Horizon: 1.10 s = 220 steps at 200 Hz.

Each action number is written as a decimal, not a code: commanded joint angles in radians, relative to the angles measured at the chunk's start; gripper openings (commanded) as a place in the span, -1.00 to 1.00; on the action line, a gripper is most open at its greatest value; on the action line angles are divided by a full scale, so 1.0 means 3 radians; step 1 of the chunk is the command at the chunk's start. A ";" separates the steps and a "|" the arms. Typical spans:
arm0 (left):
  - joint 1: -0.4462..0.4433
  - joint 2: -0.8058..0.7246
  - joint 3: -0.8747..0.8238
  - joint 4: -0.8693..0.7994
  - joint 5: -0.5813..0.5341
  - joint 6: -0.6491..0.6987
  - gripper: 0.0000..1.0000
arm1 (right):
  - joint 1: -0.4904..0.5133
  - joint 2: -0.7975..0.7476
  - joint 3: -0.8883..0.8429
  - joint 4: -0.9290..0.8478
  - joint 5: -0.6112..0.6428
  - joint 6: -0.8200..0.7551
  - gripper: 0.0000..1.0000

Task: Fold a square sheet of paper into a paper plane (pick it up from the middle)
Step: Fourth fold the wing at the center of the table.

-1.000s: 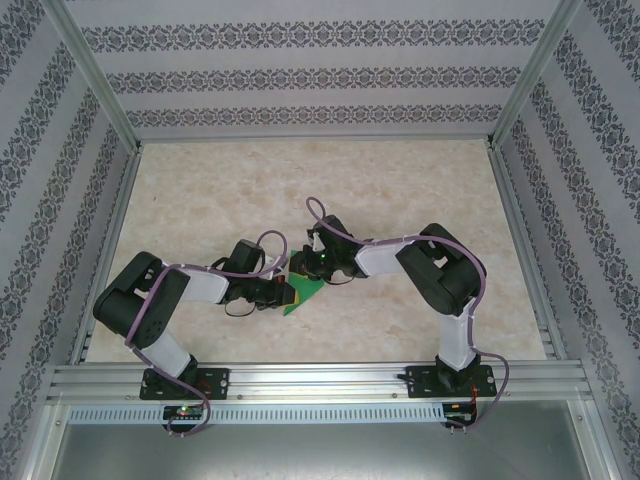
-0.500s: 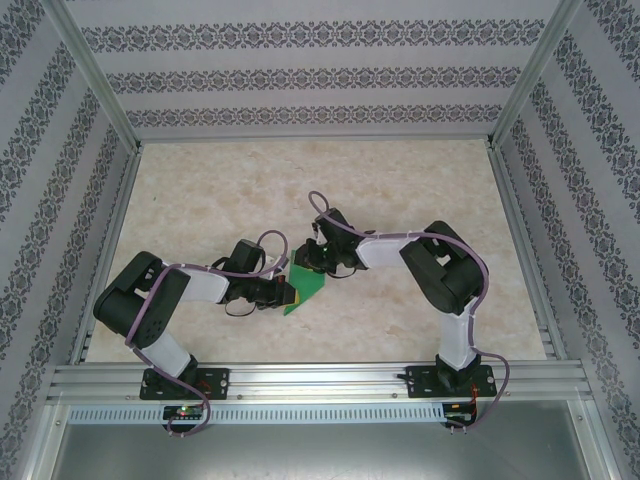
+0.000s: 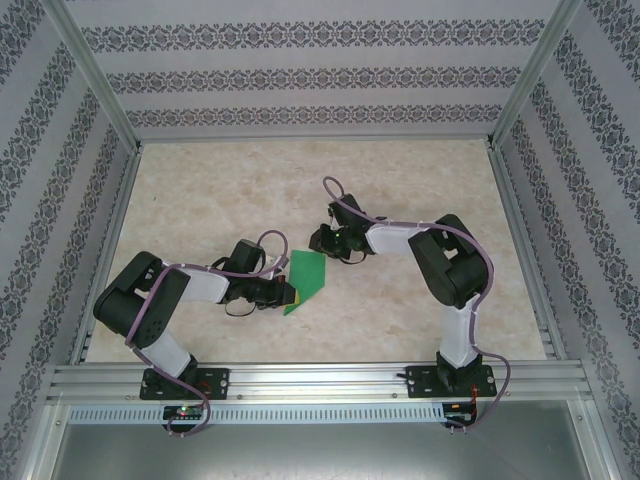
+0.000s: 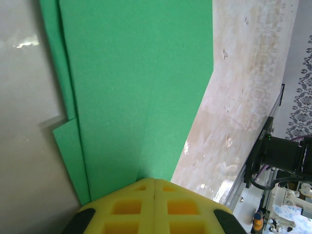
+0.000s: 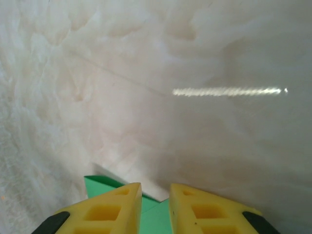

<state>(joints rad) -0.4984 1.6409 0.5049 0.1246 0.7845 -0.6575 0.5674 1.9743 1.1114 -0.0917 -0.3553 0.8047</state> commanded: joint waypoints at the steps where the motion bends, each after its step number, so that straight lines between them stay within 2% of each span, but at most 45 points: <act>1: -0.0023 0.0180 -0.0199 -0.0763 -0.0452 0.0136 -1.00 | -0.0173 -0.0052 0.0027 -0.0252 0.0548 -0.0208 -0.51; 52: -0.0023 0.0186 -0.0202 -0.0739 -0.0444 0.0139 -1.00 | -0.0102 -0.0694 -0.0164 -0.0329 0.0560 -0.0224 -0.46; 75: -0.0021 0.0191 -0.0200 -0.0731 -0.0433 0.0146 -1.00 | 0.0062 -0.0798 -0.0304 -0.0217 0.0427 -0.0164 -0.54; 108: -0.0025 0.0178 -0.0205 -0.0725 -0.0432 0.0151 -1.00 | 0.0393 -0.0583 -0.0333 -0.0021 0.0274 0.0016 -0.78; 126: -0.0025 0.0171 -0.0208 -0.0717 -0.0432 0.0151 -1.00 | 0.0521 -0.0394 -0.0321 0.0115 0.0215 0.0108 -0.84; 166: -0.0023 0.0141 -0.0213 -0.0717 -0.0419 0.0165 -1.00 | 0.0570 -0.0106 -0.0456 0.0264 0.0300 0.0247 -0.89; 220: -0.0025 -0.0066 -0.0227 -0.0891 -0.0285 0.0177 -1.00 | 0.0583 0.0011 -0.0561 0.0065 0.0488 0.0247 -0.90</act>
<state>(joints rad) -0.4984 1.6150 0.4973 0.1146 0.7704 -0.6346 0.7380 1.9152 0.9886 0.0051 -0.2966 0.8707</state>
